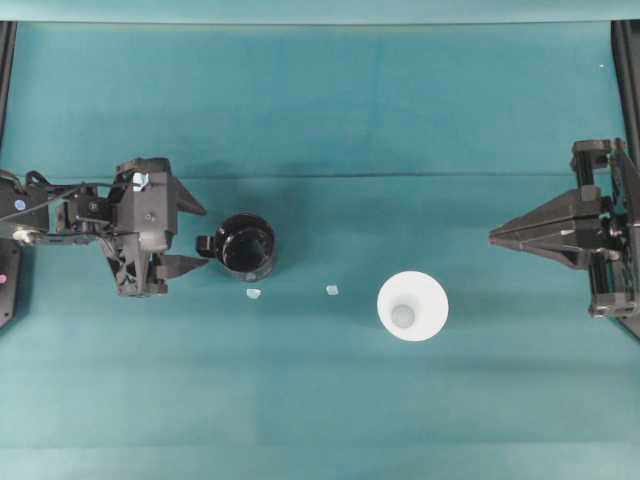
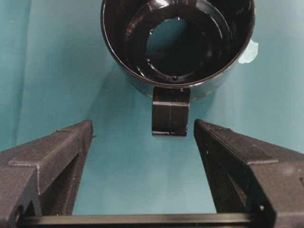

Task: Put the paper cup into the moved cup holder.
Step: 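Open the left gripper and lower it around the holder's handle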

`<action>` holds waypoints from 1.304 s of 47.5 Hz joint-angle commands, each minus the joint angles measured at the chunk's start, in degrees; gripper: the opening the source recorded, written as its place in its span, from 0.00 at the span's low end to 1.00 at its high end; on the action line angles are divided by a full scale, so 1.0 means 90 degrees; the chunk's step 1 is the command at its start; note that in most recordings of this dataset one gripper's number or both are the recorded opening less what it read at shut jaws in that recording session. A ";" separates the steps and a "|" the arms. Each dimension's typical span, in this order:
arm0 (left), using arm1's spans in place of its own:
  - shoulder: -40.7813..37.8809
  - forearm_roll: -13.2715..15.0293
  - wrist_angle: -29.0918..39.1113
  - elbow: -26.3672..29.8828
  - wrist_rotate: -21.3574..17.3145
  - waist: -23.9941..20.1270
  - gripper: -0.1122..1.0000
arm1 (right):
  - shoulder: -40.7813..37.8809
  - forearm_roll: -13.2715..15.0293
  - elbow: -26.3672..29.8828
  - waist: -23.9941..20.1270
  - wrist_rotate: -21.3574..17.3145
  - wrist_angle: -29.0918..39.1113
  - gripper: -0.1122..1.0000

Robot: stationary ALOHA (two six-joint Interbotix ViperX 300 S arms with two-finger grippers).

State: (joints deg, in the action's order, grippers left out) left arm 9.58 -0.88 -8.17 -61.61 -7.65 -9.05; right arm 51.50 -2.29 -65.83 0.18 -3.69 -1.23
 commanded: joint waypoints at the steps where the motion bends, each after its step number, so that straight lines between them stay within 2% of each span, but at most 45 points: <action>1: 0.0010 -0.0020 -0.0068 0.0098 0.0000 0.0010 0.86 | -0.0049 0.0000 0.0137 0.0010 -0.0039 -0.0020 0.12; 48: -0.0029 -0.0010 -0.0059 0.0127 0.0049 0.0039 0.86 | -0.0098 0.0010 0.0127 0.0039 -0.0039 -0.0010 0.12; 62: -0.0029 -0.0020 -0.0068 0.0117 0.0459 0.0049 0.80 | -0.0098 0.0010 0.0127 0.0049 -0.0039 -0.0010 0.12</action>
State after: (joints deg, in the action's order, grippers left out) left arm 9.14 -0.88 -8.17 -61.08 -3.78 -8.88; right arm 50.89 -2.20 -65.83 0.44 -3.69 -1.05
